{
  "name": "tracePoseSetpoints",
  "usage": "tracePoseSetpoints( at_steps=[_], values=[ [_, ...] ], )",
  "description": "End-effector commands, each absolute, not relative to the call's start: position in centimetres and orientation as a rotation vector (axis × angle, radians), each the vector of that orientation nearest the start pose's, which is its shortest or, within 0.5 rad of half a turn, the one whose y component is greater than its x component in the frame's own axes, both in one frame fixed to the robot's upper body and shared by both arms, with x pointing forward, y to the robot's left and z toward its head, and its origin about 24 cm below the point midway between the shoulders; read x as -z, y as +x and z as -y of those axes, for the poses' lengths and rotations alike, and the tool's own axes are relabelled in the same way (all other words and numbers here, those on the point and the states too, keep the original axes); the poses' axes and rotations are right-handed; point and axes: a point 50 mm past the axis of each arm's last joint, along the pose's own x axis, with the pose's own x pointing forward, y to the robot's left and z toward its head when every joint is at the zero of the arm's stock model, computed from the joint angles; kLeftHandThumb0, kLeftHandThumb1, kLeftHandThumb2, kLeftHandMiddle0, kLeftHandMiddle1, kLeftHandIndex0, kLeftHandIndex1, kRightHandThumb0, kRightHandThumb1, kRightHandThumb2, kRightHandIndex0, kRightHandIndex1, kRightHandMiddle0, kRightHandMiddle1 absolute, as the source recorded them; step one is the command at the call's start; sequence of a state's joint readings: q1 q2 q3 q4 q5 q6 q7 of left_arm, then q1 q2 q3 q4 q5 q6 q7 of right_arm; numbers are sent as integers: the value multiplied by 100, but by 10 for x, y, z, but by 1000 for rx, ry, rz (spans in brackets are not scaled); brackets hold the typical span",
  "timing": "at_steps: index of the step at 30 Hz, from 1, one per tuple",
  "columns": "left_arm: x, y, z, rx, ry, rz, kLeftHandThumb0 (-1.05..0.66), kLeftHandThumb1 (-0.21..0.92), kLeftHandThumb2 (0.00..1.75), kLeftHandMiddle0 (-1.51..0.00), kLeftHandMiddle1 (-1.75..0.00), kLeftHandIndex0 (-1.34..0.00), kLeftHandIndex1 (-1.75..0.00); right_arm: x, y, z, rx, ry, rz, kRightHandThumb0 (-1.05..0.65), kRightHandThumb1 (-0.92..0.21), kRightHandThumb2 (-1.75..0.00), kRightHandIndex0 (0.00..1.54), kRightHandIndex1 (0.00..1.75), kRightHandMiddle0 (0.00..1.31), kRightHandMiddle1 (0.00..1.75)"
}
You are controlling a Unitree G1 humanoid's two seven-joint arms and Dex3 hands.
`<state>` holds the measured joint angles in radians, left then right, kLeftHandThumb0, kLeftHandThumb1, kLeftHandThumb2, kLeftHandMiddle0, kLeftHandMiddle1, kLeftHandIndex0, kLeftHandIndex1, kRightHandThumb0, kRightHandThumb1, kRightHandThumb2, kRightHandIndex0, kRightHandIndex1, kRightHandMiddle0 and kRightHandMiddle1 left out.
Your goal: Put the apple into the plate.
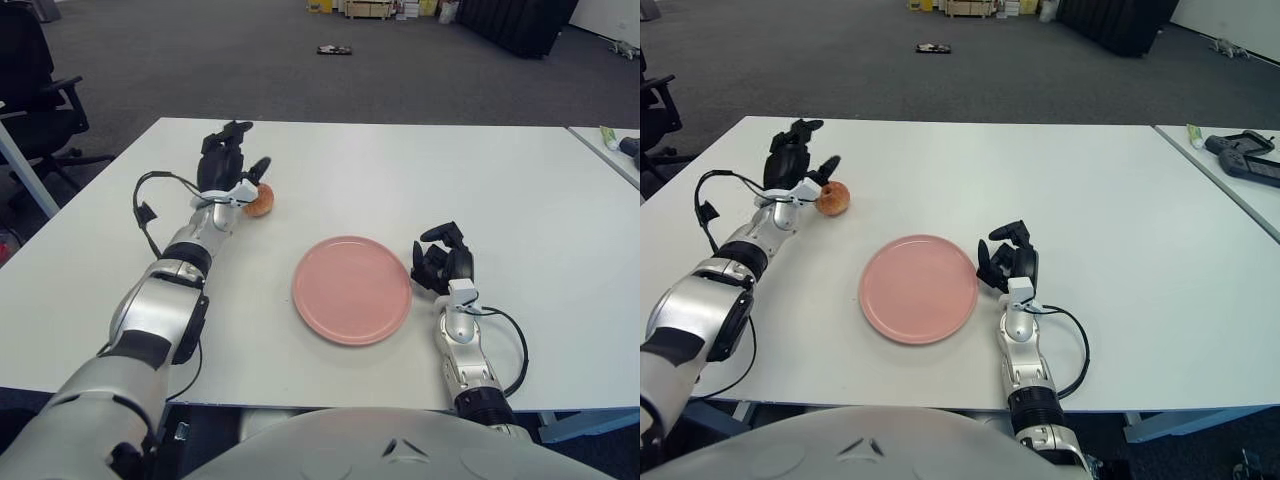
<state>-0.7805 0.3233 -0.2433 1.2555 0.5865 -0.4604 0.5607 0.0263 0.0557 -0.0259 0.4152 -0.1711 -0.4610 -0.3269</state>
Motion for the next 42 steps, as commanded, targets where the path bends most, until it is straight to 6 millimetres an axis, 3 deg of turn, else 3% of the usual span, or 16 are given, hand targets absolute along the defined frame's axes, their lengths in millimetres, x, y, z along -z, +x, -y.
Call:
tracePoseSetpoints(
  at_steps=[1, 13, 19, 37, 42],
  values=[
    [-60, 368, -188, -64, 1055, 188, -91, 81, 42, 0, -2, 0, -33, 24, 221, 156, 302, -103, 1, -40, -62, -95, 94, 175, 39, 175],
    [-54, 374, -186, 38, 1207, 58, -99, 77, 40, 0, 0, 0, -4, 23, 221, 159, 318, -106, 10, -40, -62, -94, 94, 175, 38, 175],
    [-52, 376, -182, 86, 1230, -1, -99, 78, 39, 0, 0, 0, 0, 24, 221, 161, 322, -111, 4, -40, -60, -96, 95, 175, 40, 175],
    [-31, 371, -180, 204, 1267, -209, -92, 81, 40, 0, 0, -4, -3, 21, 218, 162, 339, -111, 19, -40, -59, -98, 96, 175, 40, 175],
    [-23, 367, -183, 245, 1286, -276, -94, 84, 40, 0, 0, -1, -24, 20, 216, 162, 350, -121, 16, -40, -58, -99, 97, 175, 41, 175]
  ],
)
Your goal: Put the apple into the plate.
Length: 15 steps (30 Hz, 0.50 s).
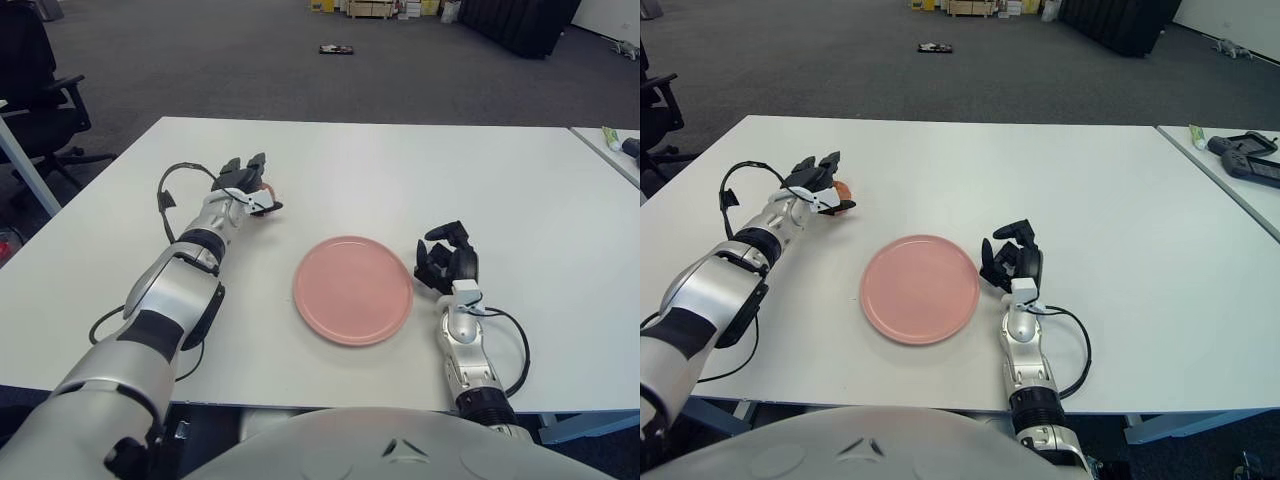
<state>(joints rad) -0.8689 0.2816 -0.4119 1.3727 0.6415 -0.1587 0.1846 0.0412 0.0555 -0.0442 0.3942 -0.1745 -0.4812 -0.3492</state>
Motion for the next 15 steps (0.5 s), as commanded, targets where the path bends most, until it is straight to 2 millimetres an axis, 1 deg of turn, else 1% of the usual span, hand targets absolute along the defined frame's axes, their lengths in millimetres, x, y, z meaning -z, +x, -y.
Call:
tracePoseSetpoints(
  at_steps=[1, 6, 15],
  values=[
    [-22, 366, -183, 251, 1288, -285, -94, 85, 40, 0, 0, 0, -27, 20, 216, 162, 351, -123, 16, -40, -58, -99, 97, 175, 41, 175],
    [-16, 363, -185, 285, 1298, -336, -97, 90, 36, 0, 0, 0, -33, 19, 215, 162, 355, -124, 19, -40, -58, -99, 97, 175, 41, 175],
    [-4, 355, -189, 325, 1294, -424, -98, 92, 45, 0, 0, 0, -39, 17, 213, 163, 366, -121, 28, -41, -58, -100, 97, 175, 41, 175]
  ],
)
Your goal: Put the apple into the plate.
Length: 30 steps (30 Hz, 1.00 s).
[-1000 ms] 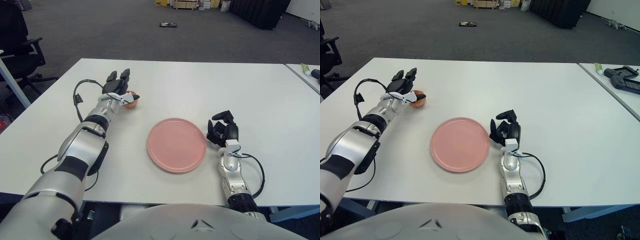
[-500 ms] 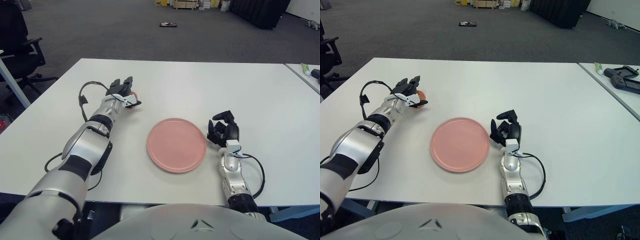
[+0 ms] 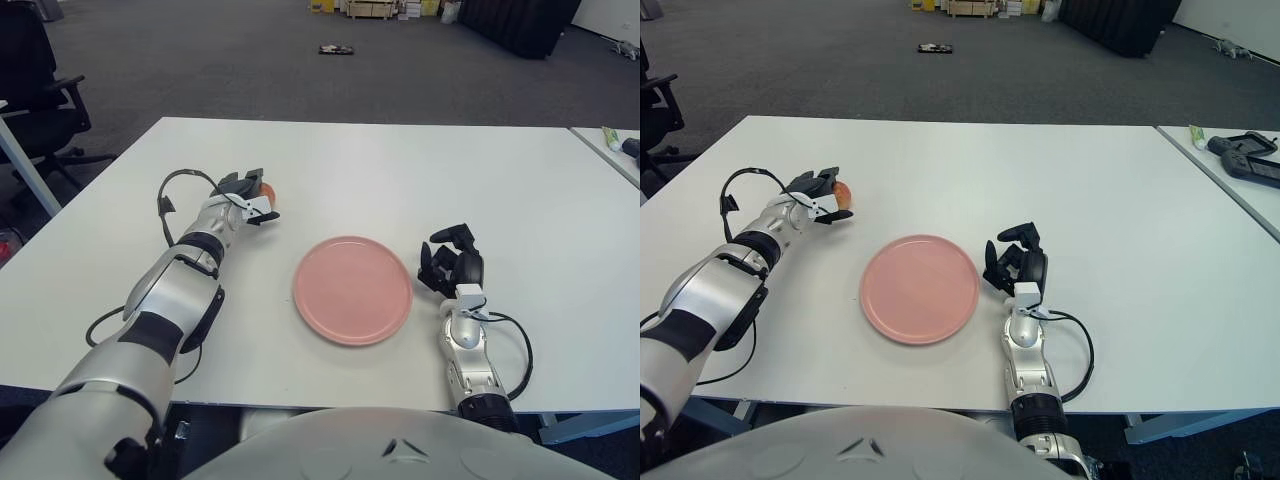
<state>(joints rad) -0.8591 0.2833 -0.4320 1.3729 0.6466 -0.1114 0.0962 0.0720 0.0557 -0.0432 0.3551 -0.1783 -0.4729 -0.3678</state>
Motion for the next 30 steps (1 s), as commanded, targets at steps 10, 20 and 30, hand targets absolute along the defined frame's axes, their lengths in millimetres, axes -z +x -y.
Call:
tracePoseSetpoints(
  at_steps=[10, 20, 30],
  values=[
    [9, 345, -196, 348, 1260, -526, -98, 92, 49, 0, 0, 0, -41, 16, 208, 167, 390, -115, 24, -40, -59, -98, 95, 175, 41, 175],
    [16, 340, -198, 376, 1285, -586, -97, 92, 53, -11, -7, 0, -58, 14, 205, 170, 398, -110, 39, -41, -56, -102, 99, 175, 43, 175],
    [18, 339, -197, 374, 1285, -589, -97, 92, 58, -3, -44, 0, -73, 13, 204, 171, 400, -111, 44, -41, -55, -103, 101, 175, 43, 175]
  ],
)
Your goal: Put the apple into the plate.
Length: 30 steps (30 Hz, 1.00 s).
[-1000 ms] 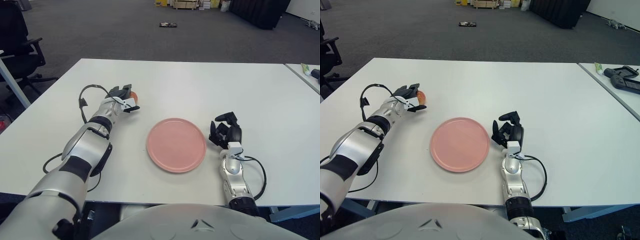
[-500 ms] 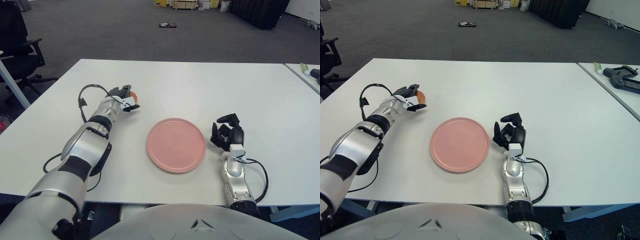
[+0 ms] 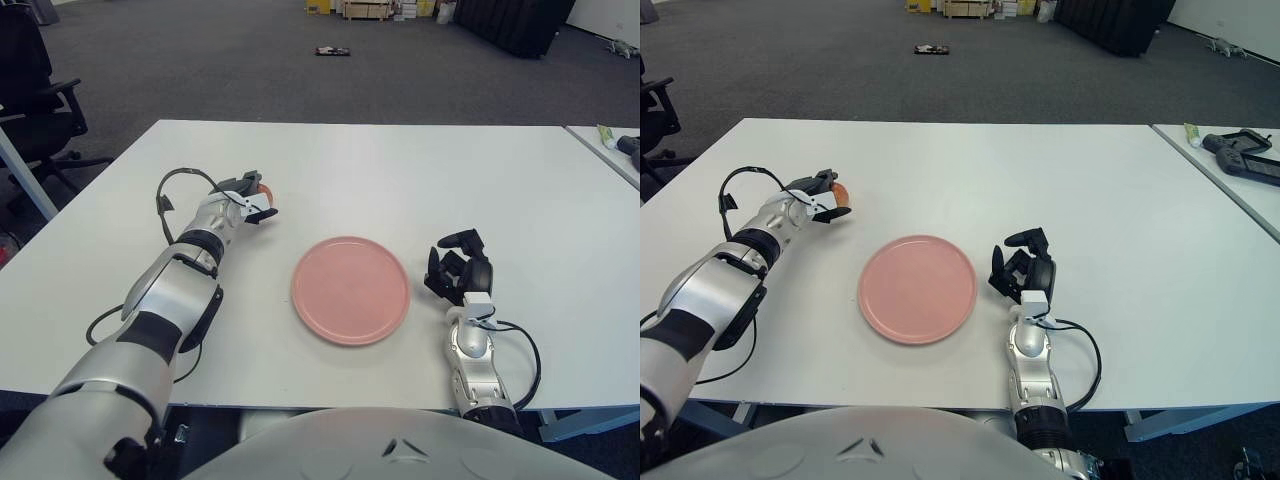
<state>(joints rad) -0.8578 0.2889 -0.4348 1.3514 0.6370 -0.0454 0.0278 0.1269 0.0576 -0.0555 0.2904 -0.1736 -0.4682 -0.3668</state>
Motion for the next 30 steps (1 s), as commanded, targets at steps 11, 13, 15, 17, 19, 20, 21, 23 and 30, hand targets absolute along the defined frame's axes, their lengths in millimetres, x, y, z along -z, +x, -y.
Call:
tracePoseSetpoints(
  at_steps=[11, 13, 15, 17, 19, 20, 21, 23, 30],
  values=[
    [18, 338, -197, 346, 1227, -552, -86, 90, 48, -6, -99, 0, -89, 11, 203, 171, 403, -109, 43, -41, -56, -101, 100, 175, 42, 175],
    [18, 338, -197, 343, 1215, -551, -82, 86, 51, -9, -109, 0, -95, 11, 203, 171, 401, -108, 41, -41, -56, -101, 100, 175, 42, 175],
    [18, 338, -197, 340, 1205, -551, -78, 81, 55, -12, -116, 0, -107, 10, 203, 171, 401, -106, 42, -41, -56, -101, 100, 175, 42, 175],
    [18, 338, -197, 339, 1200, -551, -73, 72, 67, -16, -126, 0, -128, 10, 203, 171, 401, -105, 43, -41, -56, -101, 101, 175, 42, 175],
    [19, 337, -198, 334, 1195, -552, -69, 65, 76, -19, -133, 0, -142, 9, 203, 171, 404, -105, 46, -41, -56, -101, 101, 175, 42, 175],
    [19, 337, -198, 332, 1194, -551, -66, 60, 82, -23, -141, 0, -153, 9, 203, 171, 406, -106, 47, -41, -56, -101, 101, 175, 43, 175],
    [20, 336, -198, 330, 1196, -548, -64, 57, 87, -25, -147, 0, -160, 9, 203, 171, 409, -107, 48, -41, -56, -102, 101, 175, 43, 175],
    [21, 336, -198, 329, 1208, -542, -59, 52, 93, -31, -157, -2, -167, 9, 203, 171, 410, -109, 47, -41, -56, -102, 101, 175, 43, 175],
    [22, 334, -197, 343, 1277, -523, 2, 38, 119, -59, -164, -28, -174, 8, 203, 170, 410, -114, 46, -41, -55, -102, 101, 175, 43, 175]
  ],
)
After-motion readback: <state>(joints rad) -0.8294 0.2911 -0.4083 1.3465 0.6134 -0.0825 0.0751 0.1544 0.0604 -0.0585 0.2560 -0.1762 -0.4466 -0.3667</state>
